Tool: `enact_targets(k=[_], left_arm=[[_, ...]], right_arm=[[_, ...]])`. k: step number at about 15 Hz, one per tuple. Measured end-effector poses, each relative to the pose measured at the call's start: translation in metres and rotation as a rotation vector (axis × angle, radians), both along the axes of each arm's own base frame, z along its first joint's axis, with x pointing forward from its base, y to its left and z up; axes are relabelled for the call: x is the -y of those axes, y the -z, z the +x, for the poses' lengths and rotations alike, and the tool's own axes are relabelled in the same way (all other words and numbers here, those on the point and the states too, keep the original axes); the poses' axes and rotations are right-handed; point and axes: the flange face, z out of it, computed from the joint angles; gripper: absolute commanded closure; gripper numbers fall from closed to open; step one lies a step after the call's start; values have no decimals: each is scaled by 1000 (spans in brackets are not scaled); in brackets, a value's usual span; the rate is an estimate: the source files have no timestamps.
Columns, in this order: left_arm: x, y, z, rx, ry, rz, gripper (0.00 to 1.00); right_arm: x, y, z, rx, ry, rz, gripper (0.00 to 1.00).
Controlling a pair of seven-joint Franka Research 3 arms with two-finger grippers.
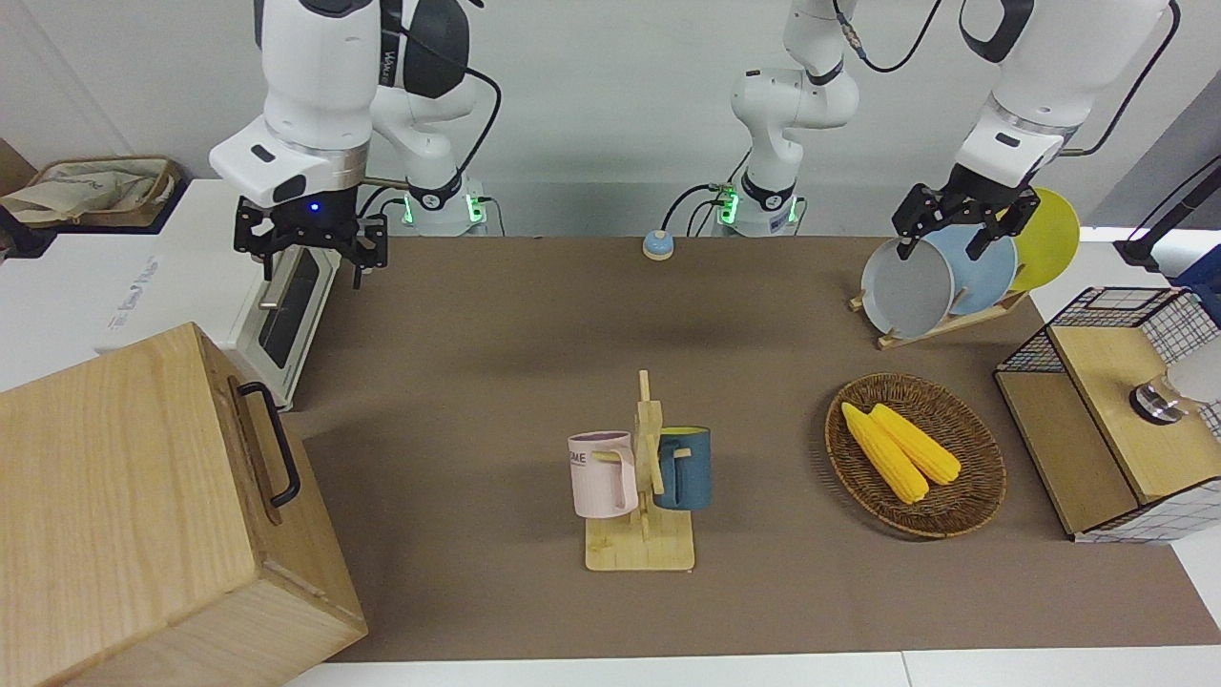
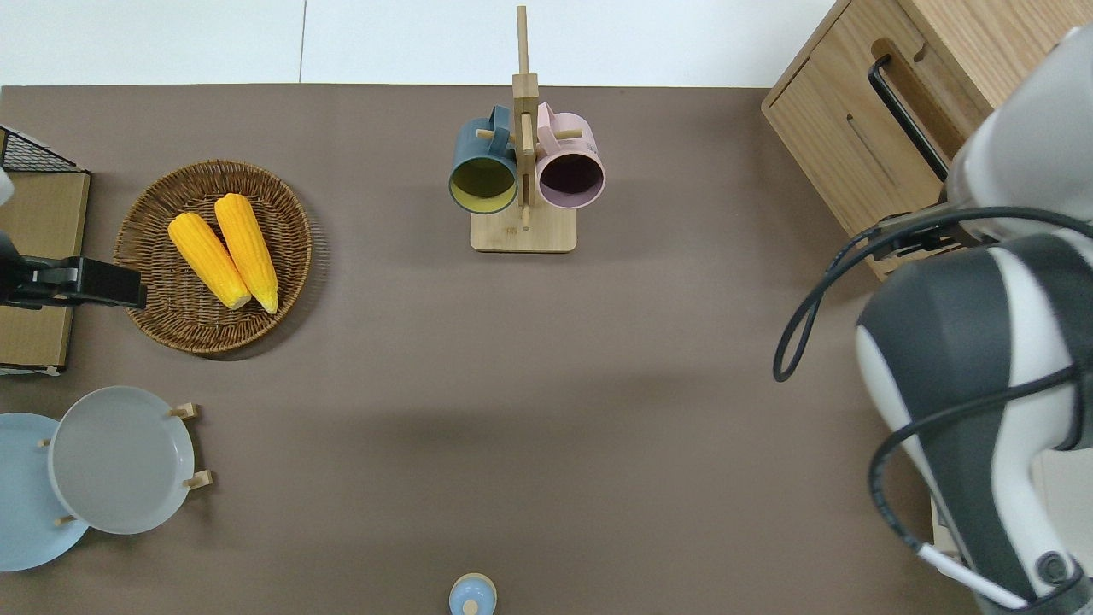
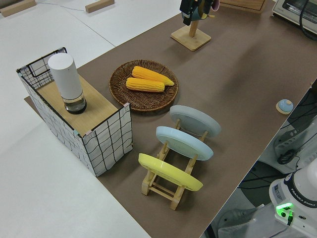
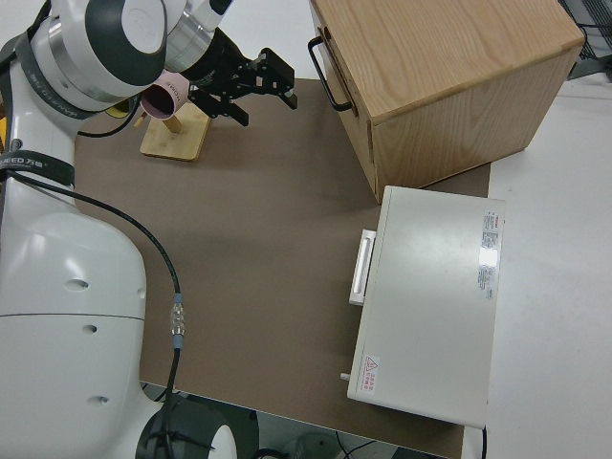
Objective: Slide drawer open with right arm
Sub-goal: 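Swing the right arm up toward the wooden drawer's black handle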
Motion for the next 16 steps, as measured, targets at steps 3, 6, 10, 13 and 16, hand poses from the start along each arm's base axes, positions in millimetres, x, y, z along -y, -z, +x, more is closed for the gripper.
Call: enact_targets(k=[3, 6, 10, 13, 16], left_arm=[[0, 0, 0, 0, 0, 0, 5], [0, 0, 0, 0, 0, 0, 5], [0, 0, 0, 0, 0, 0, 5], [0, 0, 0, 0, 0, 0, 2], [0, 0, 0, 0, 0, 0, 2]], right_arm=[[-35, 4, -3, 32, -37, -111, 21], [-58, 18, -4, 50, -48, -193, 21], [-88, 49, -4, 70, -91, -347, 21], [-106, 72, -3, 93, -120, -458, 21], [-121, 99, -1, 122, -157, -586, 21]])
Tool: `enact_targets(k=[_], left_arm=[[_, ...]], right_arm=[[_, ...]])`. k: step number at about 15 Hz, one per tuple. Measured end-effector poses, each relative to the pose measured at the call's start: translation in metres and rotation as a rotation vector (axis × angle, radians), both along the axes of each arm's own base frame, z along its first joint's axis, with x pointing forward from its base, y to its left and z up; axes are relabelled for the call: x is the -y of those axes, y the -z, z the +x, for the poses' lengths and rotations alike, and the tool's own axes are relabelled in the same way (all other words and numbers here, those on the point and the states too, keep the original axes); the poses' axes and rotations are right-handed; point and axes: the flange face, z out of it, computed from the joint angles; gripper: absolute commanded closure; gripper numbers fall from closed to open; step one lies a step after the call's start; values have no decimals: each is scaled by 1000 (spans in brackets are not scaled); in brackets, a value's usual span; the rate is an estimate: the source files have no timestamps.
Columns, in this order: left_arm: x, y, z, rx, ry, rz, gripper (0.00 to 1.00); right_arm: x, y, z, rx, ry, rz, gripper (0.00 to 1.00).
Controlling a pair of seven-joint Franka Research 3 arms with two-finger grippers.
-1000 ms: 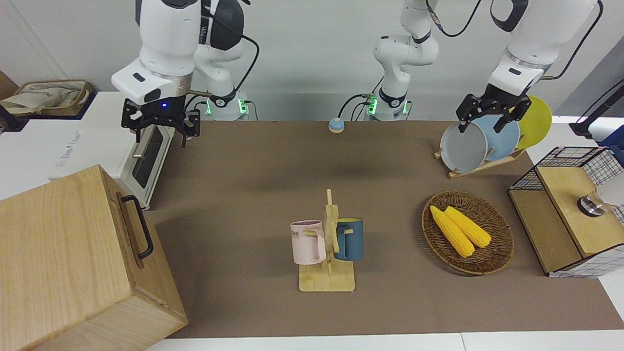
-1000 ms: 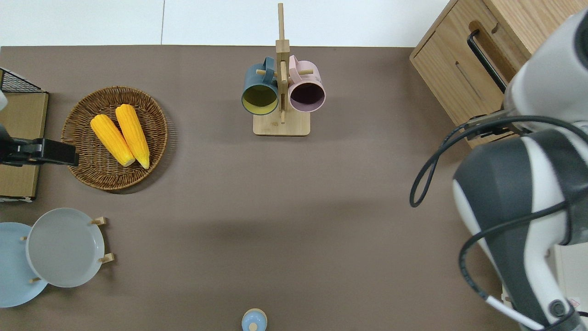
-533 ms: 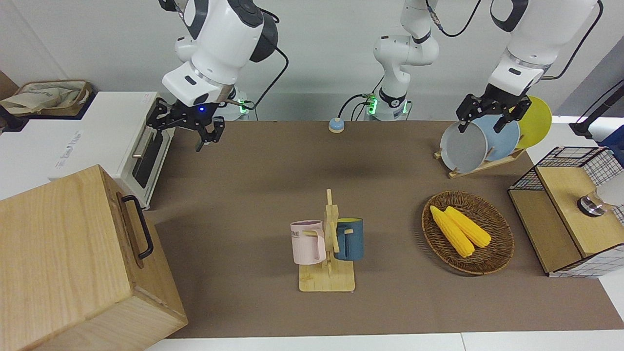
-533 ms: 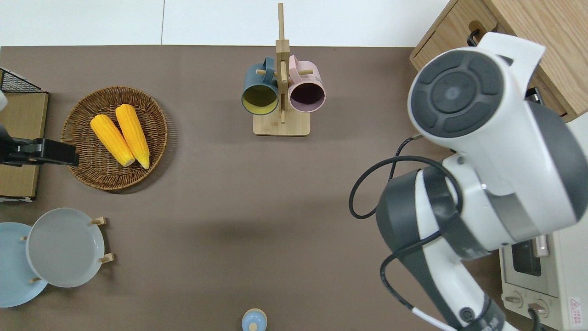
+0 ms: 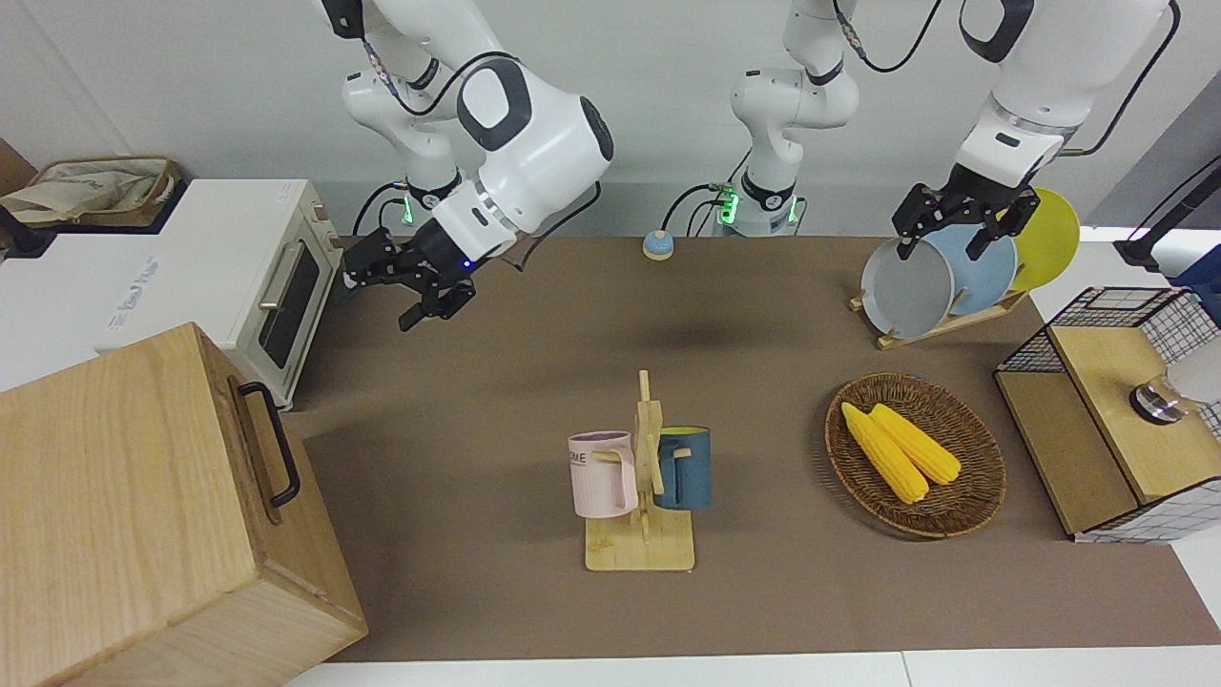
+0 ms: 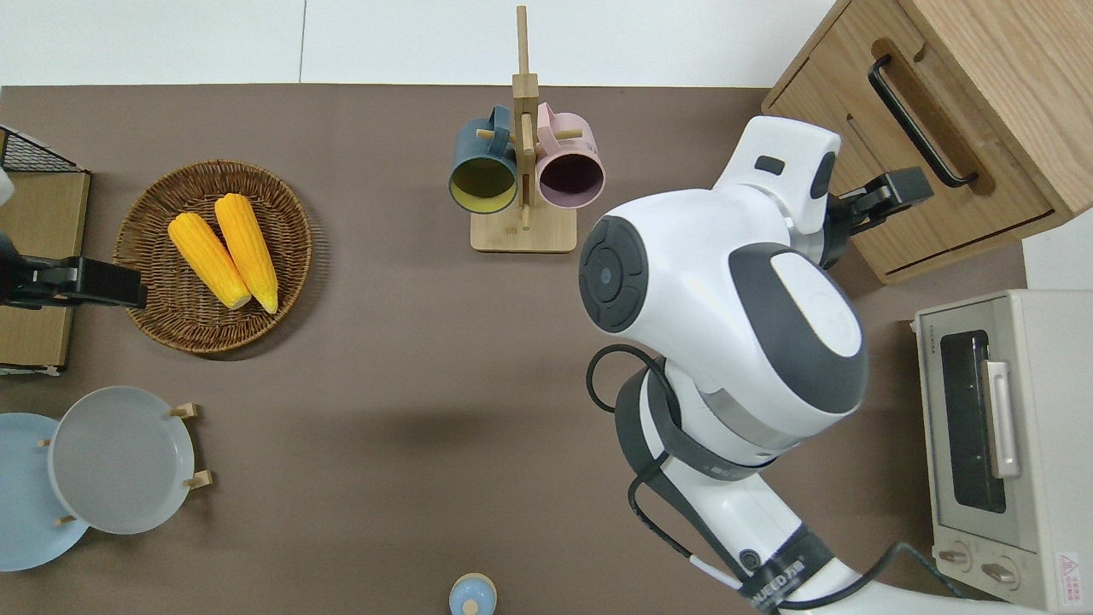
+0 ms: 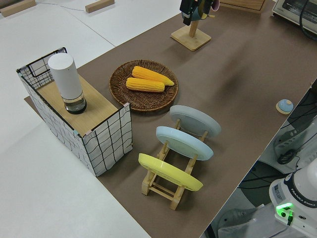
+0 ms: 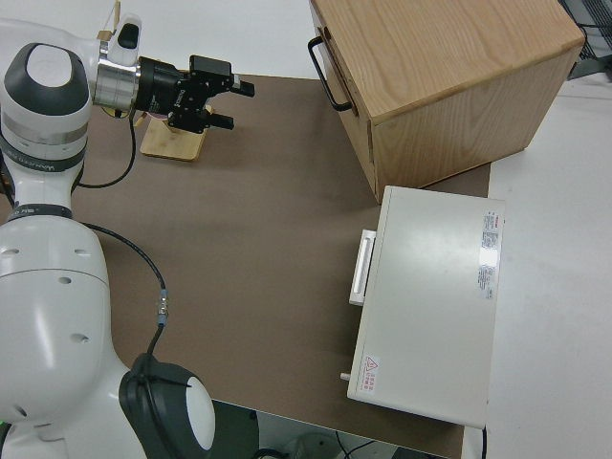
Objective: Slide drawer open with right arm
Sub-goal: 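Swing the right arm up toward the wooden drawer's black handle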
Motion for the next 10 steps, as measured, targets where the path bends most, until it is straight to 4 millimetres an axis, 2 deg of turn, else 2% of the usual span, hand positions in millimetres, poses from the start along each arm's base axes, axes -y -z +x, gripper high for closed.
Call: enact_targets(k=[4, 10], left_arm=[[0, 0, 0, 0, 0, 0, 2], [0, 0, 0, 0, 0, 0, 2]], right_arm=[[-5, 38, 12, 30, -58, -182, 21], [4, 80, 39, 61, -132, -395, 21]])
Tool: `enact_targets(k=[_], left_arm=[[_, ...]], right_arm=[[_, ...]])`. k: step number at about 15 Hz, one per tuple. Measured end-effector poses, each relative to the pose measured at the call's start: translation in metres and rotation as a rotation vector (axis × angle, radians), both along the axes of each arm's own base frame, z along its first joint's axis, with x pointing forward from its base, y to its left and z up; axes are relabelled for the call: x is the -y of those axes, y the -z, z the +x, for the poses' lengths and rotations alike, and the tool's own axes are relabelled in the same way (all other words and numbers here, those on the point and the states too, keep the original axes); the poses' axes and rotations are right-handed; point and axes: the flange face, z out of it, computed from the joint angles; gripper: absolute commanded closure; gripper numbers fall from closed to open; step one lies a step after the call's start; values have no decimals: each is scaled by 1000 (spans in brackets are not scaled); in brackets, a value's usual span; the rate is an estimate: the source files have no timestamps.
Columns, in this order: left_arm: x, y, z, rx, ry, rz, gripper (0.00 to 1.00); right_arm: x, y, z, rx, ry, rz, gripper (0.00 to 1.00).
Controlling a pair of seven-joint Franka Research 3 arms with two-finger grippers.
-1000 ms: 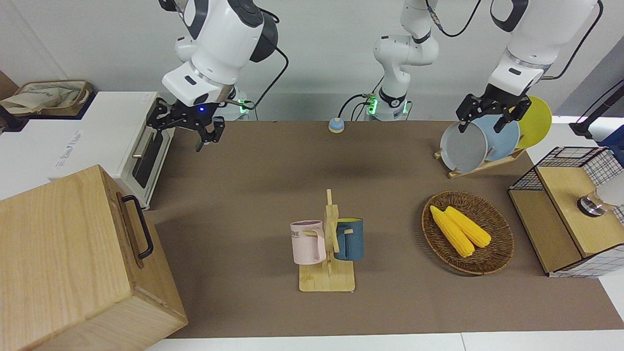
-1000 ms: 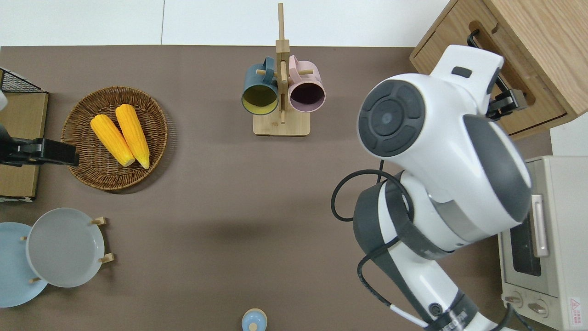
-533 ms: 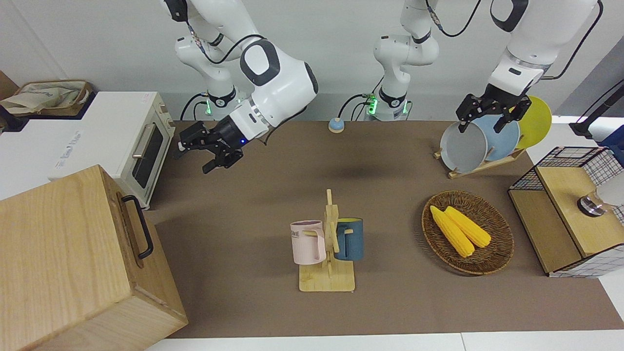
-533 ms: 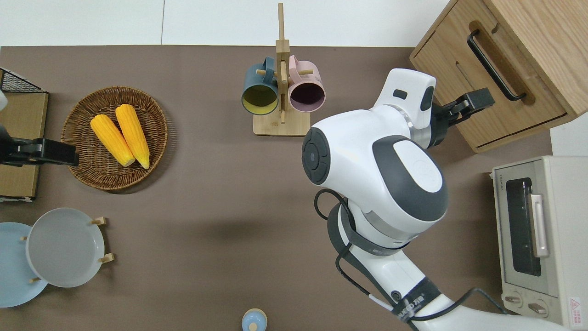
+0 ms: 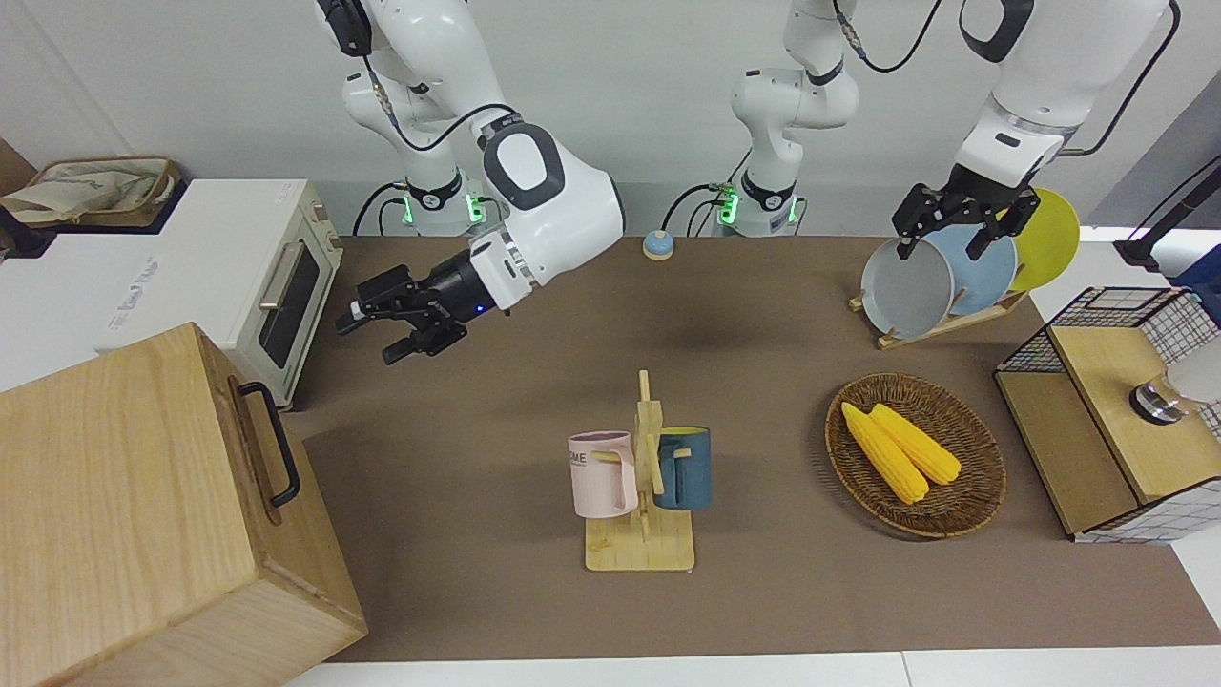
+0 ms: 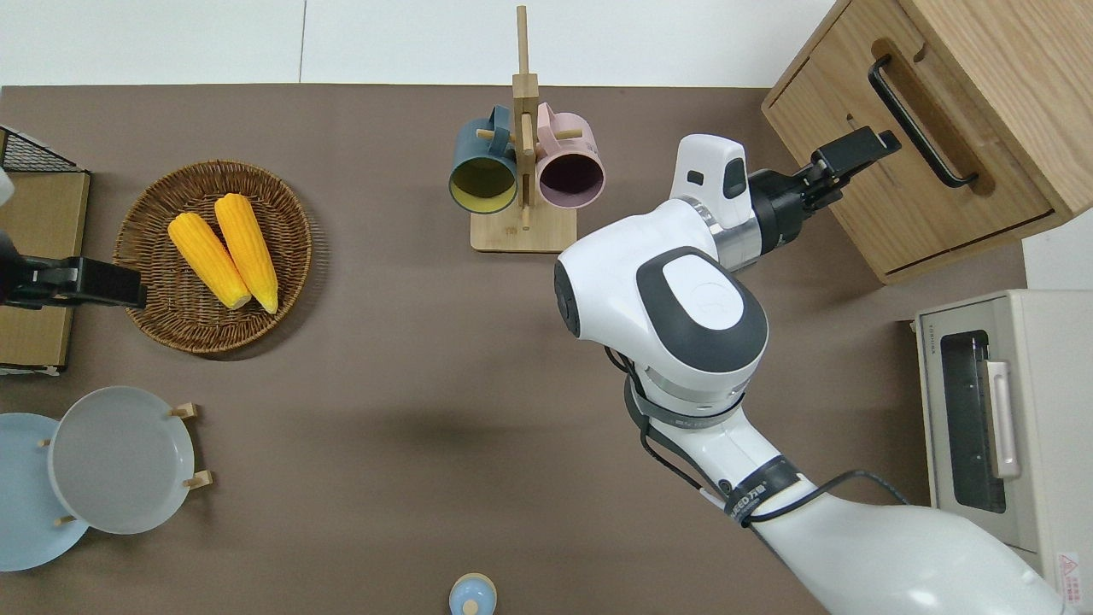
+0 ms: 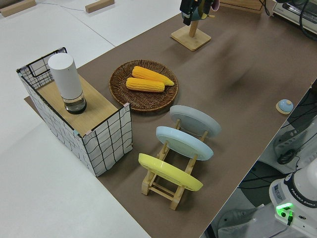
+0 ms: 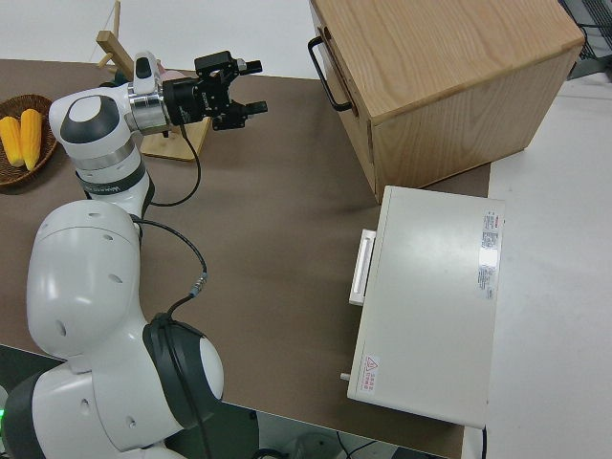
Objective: Slide drawer open with right arm
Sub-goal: 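Swing the right arm up toward the wooden drawer's black handle, then hook the right gripper onto the black drawer handle and grasp it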
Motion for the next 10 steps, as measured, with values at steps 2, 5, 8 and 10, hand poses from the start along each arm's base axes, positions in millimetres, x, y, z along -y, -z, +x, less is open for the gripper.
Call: enact_targets(k=[2, 5, 8, 10], left_arm=[[0, 0, 0, 0, 0, 0, 5], [0, 0, 0, 0, 0, 0, 5], [0, 0, 0, 0, 0, 0, 2], [0, 0, 0, 0, 0, 0, 5]], right_arm=[[7, 12, 8, 30, -9, -35, 21], [25, 33, 22, 57, -13, -38, 21], [53, 35, 39, 78, -63, -61, 21], [68, 39, 46, 82, -70, -71, 21]])
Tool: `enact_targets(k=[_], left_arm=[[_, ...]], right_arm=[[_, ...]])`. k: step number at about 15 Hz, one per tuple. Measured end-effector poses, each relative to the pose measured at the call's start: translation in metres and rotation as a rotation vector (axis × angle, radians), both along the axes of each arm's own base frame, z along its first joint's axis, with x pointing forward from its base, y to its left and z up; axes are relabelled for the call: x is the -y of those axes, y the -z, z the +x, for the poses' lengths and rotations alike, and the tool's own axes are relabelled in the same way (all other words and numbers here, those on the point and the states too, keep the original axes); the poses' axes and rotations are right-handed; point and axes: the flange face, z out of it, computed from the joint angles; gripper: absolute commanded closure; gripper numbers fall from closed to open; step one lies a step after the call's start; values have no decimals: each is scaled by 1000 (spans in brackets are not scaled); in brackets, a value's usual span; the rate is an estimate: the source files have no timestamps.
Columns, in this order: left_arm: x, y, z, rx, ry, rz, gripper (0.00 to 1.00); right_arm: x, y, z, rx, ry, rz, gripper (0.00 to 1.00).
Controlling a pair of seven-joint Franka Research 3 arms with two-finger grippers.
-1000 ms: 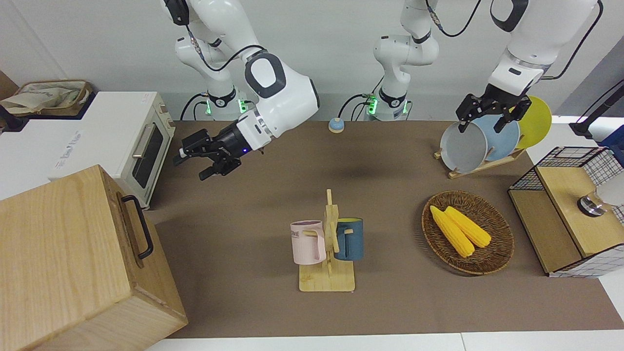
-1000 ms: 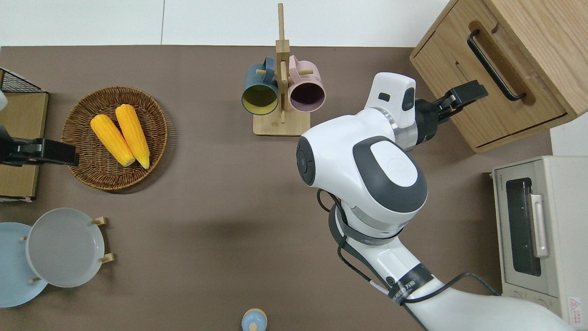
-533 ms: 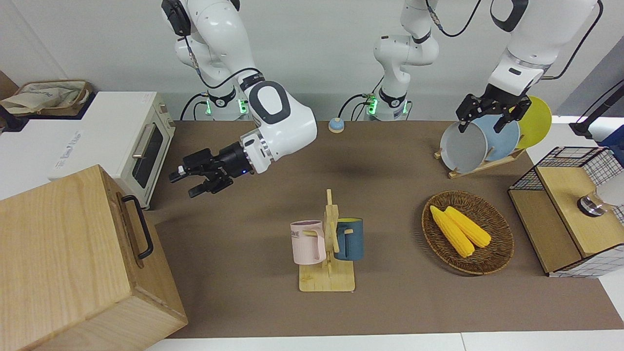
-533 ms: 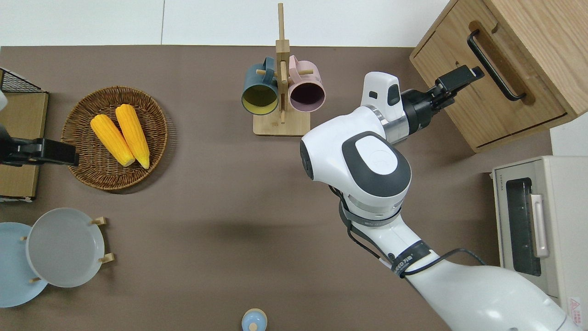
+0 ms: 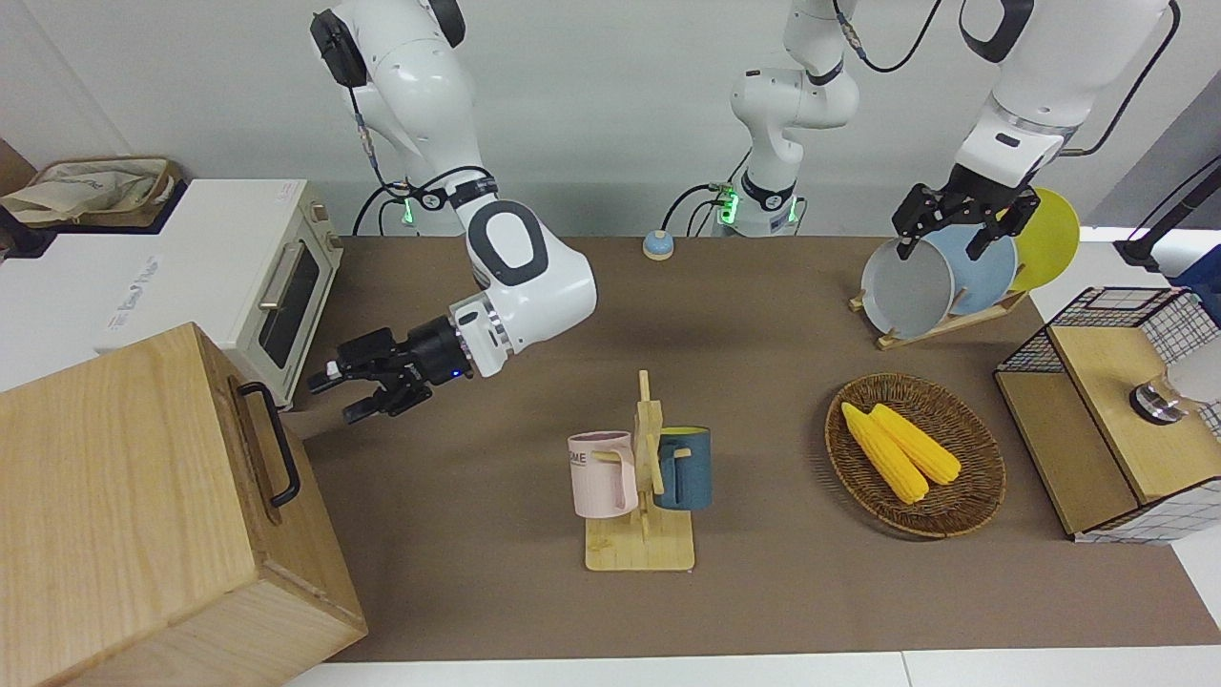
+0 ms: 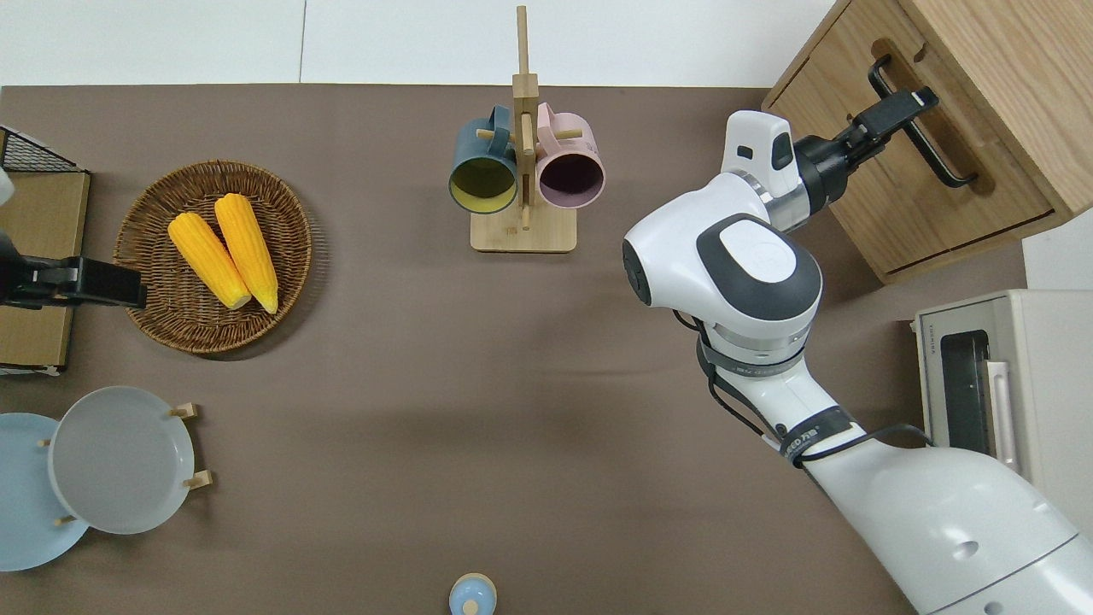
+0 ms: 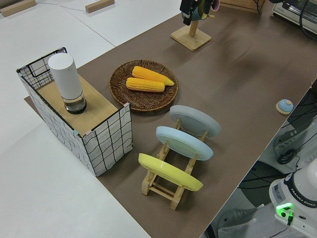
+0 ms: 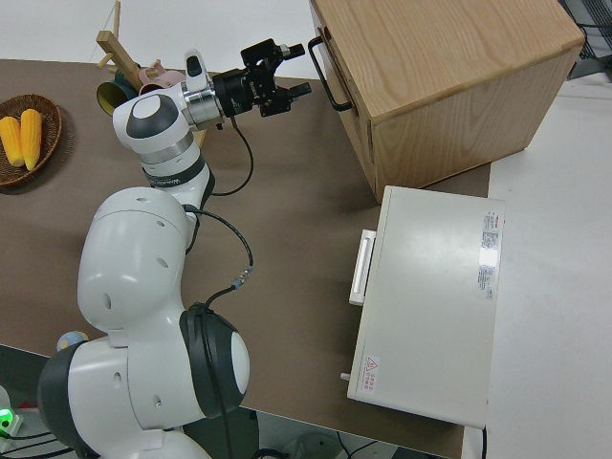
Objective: Slide drawer open with right arm
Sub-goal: 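Hook the right gripper onto the black drawer handle and grasp it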
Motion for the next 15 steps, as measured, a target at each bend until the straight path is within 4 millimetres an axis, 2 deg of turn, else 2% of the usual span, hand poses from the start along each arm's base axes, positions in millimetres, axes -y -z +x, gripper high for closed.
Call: enact_targets(k=[4, 5, 6, 8, 10, 11, 15], left_arm=[[0, 0, 0, 0, 0, 0, 5], [0, 0, 0, 0, 0, 0, 5], [0, 0, 0, 0, 0, 0, 2], [0, 0, 0, 0, 0, 0, 2], [0, 0, 0, 0, 0, 0, 2], [0, 0, 0, 0, 0, 0, 2], [0, 0, 0, 0, 0, 0, 2]], right_arm=[[12, 13, 7, 22, -9, -44, 30], [13, 15, 8, 24, -9, -47, 100], [13, 16, 8, 24, -10, -48, 248], [13, 16, 8, 24, -10, -48, 622], [13, 16, 8, 24, -11, -48, 834], [13, 16, 8, 24, -11, -48, 918], [15, 27, 8, 16, -14, -42, 996]])
